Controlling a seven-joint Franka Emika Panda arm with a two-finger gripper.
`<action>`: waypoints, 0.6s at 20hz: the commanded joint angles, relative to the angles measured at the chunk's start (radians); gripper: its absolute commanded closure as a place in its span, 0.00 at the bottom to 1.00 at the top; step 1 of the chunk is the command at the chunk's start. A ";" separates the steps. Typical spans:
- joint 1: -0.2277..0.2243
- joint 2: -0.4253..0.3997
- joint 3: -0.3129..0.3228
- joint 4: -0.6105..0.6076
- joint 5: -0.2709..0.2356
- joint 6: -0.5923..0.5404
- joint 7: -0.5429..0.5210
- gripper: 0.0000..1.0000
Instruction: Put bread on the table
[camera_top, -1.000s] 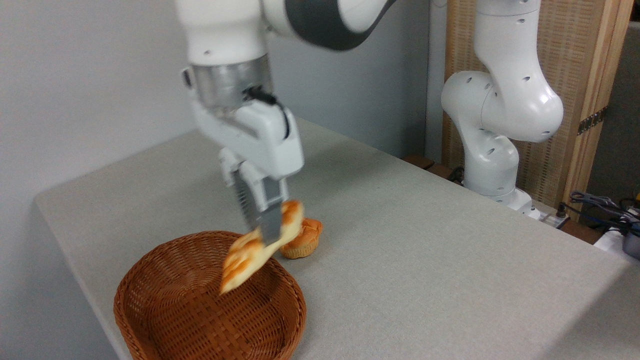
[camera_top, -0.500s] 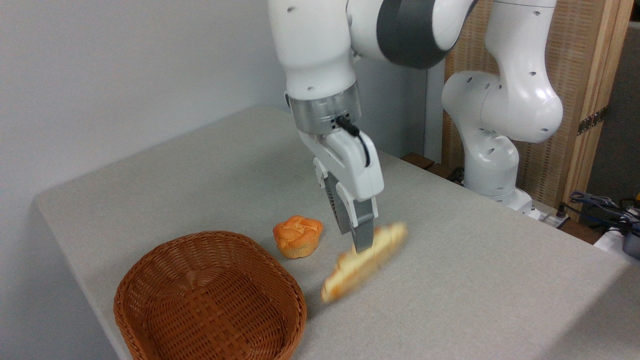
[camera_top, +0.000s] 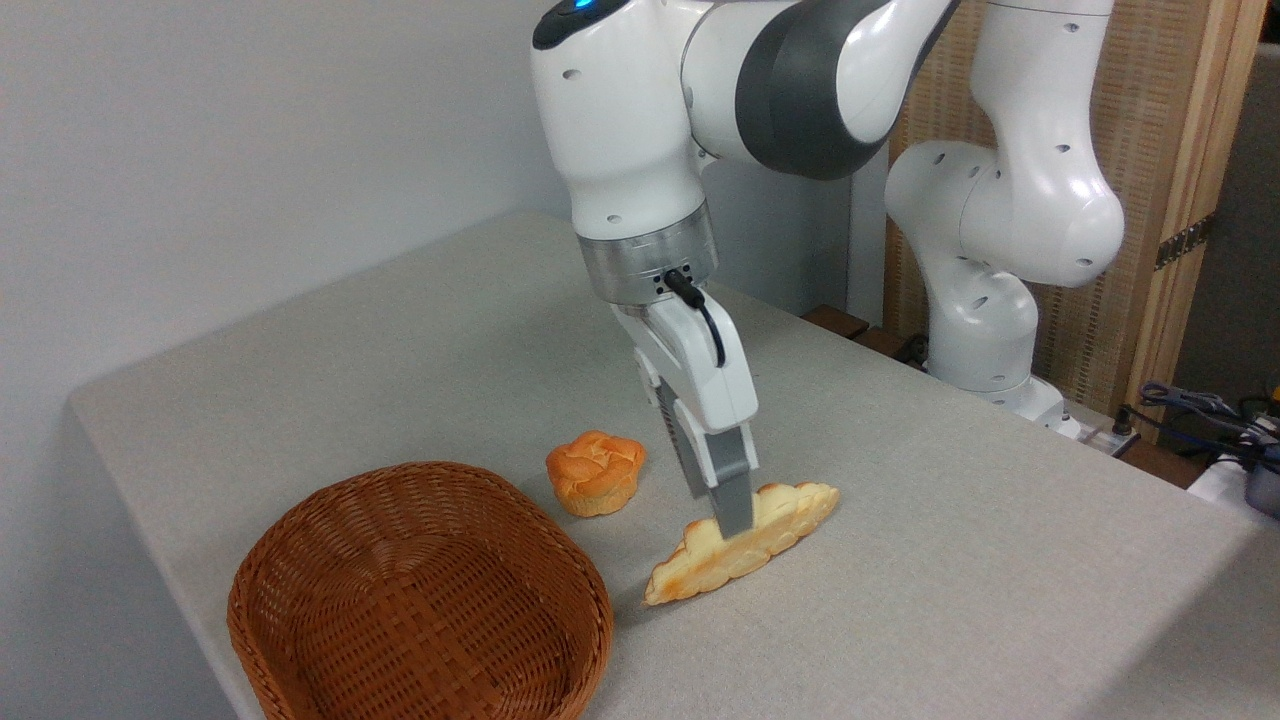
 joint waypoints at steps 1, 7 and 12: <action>-0.009 -0.018 0.036 0.029 0.076 0.006 0.011 0.00; -0.012 -0.022 0.053 0.155 -0.017 -0.067 -0.018 0.00; -0.008 0.022 0.009 0.325 -0.211 -0.150 -0.271 0.00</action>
